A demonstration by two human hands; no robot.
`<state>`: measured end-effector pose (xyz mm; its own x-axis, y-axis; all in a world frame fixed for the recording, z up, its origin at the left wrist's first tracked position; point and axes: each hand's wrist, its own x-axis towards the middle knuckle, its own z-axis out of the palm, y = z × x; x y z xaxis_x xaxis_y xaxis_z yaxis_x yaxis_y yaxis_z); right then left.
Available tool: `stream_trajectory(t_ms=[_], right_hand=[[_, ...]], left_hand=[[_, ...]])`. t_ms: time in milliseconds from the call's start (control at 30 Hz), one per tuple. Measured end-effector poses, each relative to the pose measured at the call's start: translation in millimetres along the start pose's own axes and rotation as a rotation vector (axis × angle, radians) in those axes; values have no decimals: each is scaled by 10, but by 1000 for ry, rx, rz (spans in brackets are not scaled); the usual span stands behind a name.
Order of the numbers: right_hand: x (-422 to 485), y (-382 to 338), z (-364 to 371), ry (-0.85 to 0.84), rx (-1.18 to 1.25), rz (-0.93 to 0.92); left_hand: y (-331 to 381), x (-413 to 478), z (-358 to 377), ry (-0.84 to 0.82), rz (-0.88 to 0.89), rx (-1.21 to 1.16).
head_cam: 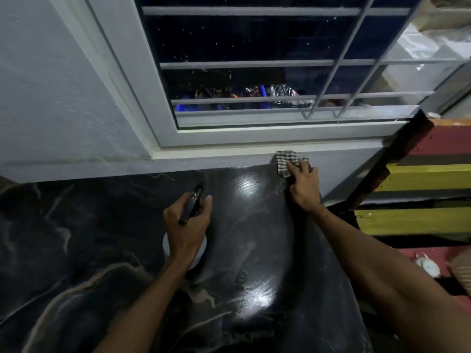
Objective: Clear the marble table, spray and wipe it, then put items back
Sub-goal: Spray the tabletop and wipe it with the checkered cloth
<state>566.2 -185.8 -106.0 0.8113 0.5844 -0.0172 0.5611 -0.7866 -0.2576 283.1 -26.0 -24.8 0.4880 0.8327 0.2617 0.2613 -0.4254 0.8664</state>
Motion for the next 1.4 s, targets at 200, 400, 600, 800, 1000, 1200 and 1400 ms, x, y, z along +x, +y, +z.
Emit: stream_trajectory(t_ms=[200, 400, 600, 800, 1000, 1200, 1400], right_hand=[[-573, 429, -59, -65, 26, -23], [-1839, 799, -114, -93, 84, -346], [-2972, 879, -121, -247, 163, -467], [-3290, 933, -232, -171, 224, -188], [-3853, 268, 1, -276, 205, -460], [-4155, -654, 198, -246, 229, -299], [-4689, -569, 185, -274, 157, -552]], left_hand=[[309, -365, 128, -42, 17, -31], [594, -1096, 140, -10, 24, 25], [877, -2005, 13, 77, -7, 138], [985, -2633, -137, 106, -108, 164], [882, -2846, -507, 120, -94, 196], [601, -2866, -997, 150, -60, 231], [479, -2963, -1180, 98, -87, 215]])
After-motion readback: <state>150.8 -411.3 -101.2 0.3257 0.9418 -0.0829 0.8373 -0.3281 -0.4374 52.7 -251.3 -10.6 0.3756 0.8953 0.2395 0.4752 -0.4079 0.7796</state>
